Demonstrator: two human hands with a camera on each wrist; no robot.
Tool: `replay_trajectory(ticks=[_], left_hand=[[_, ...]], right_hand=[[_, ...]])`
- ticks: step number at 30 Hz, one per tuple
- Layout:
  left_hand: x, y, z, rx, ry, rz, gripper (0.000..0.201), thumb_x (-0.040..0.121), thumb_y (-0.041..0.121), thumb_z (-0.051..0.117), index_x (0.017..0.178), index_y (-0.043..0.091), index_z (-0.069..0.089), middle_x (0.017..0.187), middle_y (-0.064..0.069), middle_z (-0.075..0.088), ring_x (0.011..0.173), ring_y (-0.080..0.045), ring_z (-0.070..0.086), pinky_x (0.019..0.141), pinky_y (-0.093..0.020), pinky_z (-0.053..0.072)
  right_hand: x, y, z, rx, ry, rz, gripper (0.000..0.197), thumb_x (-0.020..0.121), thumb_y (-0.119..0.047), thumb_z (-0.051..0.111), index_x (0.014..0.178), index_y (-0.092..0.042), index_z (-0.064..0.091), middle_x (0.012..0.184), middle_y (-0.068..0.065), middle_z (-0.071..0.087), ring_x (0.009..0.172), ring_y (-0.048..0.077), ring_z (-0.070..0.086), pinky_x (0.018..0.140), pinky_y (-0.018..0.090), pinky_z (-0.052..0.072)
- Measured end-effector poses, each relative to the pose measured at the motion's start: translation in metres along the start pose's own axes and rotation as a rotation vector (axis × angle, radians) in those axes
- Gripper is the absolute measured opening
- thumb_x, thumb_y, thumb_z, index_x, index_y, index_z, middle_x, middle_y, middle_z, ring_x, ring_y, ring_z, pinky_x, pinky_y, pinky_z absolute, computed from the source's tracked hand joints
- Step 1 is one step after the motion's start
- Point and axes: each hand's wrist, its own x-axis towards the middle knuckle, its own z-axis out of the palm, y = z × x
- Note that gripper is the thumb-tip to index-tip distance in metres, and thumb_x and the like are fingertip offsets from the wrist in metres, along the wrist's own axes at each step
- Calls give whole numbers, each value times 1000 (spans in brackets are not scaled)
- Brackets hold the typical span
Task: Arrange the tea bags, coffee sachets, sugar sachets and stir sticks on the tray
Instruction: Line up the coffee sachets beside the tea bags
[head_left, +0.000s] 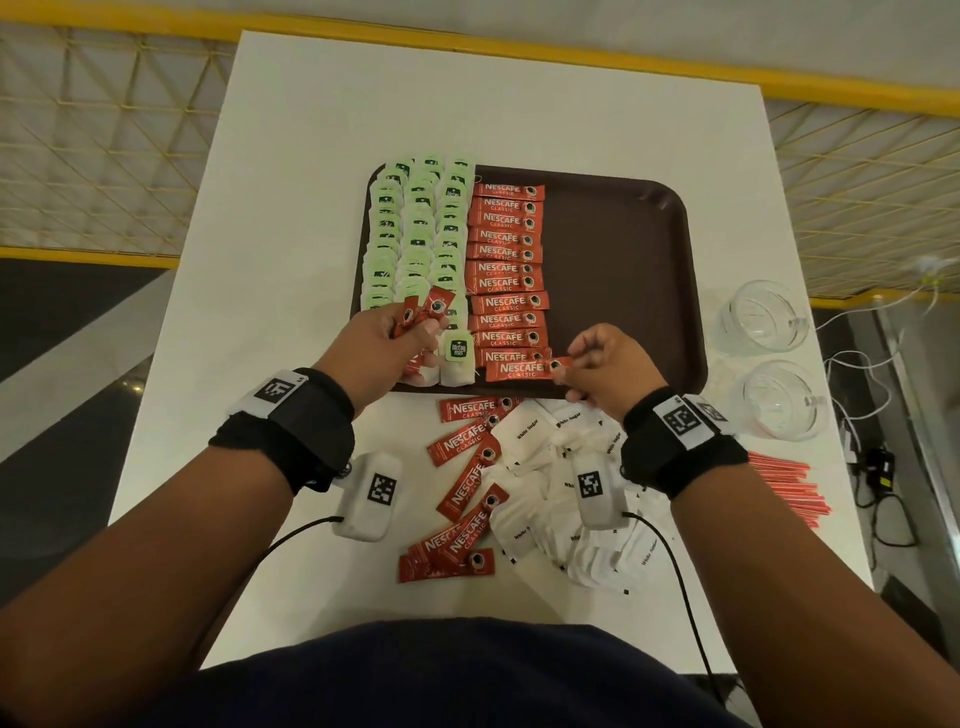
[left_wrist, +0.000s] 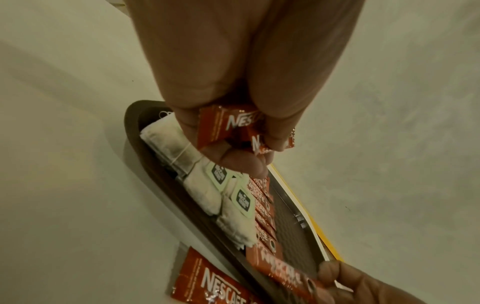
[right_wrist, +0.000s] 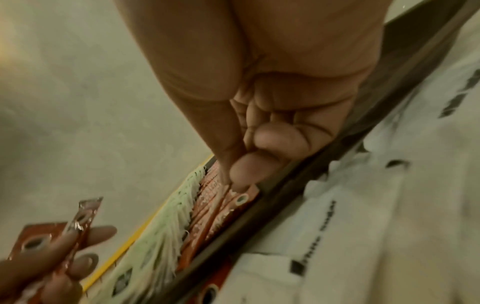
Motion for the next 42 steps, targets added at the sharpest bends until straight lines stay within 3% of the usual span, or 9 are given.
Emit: replay_trajectory(ticks=[5, 14, 18, 21, 24, 30, 35, 39, 42], left_hand=[[1, -2, 0, -8, 16, -17, 26, 98, 24, 57, 116, 7, 65, 90, -8, 68, 74, -13, 66, 57, -19, 54], [-1, -4, 4, 82, -46, -31, 18, 95, 28, 63, 106, 14, 66, 89, -4, 76, 69, -10, 68, 54, -19, 51], [-2, 0, 12, 211, -178, -59, 18, 90, 29, 68, 101, 15, 68, 85, 2, 77, 66, -7, 69, 52, -19, 49], [-4, 4, 19, 246, -251, -65, 11, 88, 29, 71, 92, 18, 68, 83, 3, 77, 63, -6, 66, 50, -18, 47], [-5, 8, 20, 235, -260, -42, 13, 87, 31, 71, 90, 18, 70, 82, 2, 77, 63, -6, 66, 48, -17, 45], [-5, 9, 10, 127, -194, -68, 13, 88, 30, 69, 90, 17, 68, 67, 8, 72, 50, 0, 55, 49, -16, 44], [-2, 4, 9, 125, -121, -76, 28, 93, 38, 62, 98, 11, 69, 85, -6, 74, 47, -3, 47, 47, -17, 42], [0, 4, 5, 57, -50, -121, 29, 99, 37, 51, 113, 12, 53, 90, -7, 71, 47, -12, 39, 45, -23, 34], [1, 7, 4, -122, -49, -241, 24, 96, 28, 38, 100, 7, 48, 93, -14, 53, 47, -13, 33, 43, -21, 26]], right_hand=[[7, 1, 13, -216, 51, -58, 25, 79, -17, 77, 88, -19, 54, 80, 4, 67, 75, 17, 66, 68, 30, 55], [11, -6, 21, -410, 113, -66, 25, 84, -35, 72, 89, -21, 52, 83, -4, 62, 79, 14, 63, 74, 33, 55], [-4, -31, 20, -193, 6, -205, 21, 92, -46, 58, 98, -26, 59, 97, -6, 65, 88, 9, 62, 79, 29, 52], [-10, -46, 21, -72, -162, -286, 14, 90, -32, 67, 99, -22, 66, 90, -1, 68, 79, 11, 65, 73, 30, 56], [-12, -49, 20, 25, -252, -243, 8, 90, -12, 68, 96, -8, 68, 75, 6, 67, 64, 12, 64, 64, 26, 57], [-11, -31, 11, 421, -286, -49, 6, 88, -3, 66, 94, -4, 67, 76, 9, 65, 62, 12, 62, 60, 21, 55], [-8, -18, 10, 459, -174, -26, 7, 89, -3, 65, 96, -3, 68, 77, 10, 67, 62, 13, 63, 61, 21, 57], [1, -1, 2, 191, -8, 0, 4, 89, -16, 69, 92, -15, 70, 83, 6, 73, 65, 11, 62, 55, 21, 51], [5, 3, 5, 8, 51, -22, 5, 86, -21, 73, 88, -18, 69, 81, -1, 70, 63, 7, 58, 56, 20, 45]])
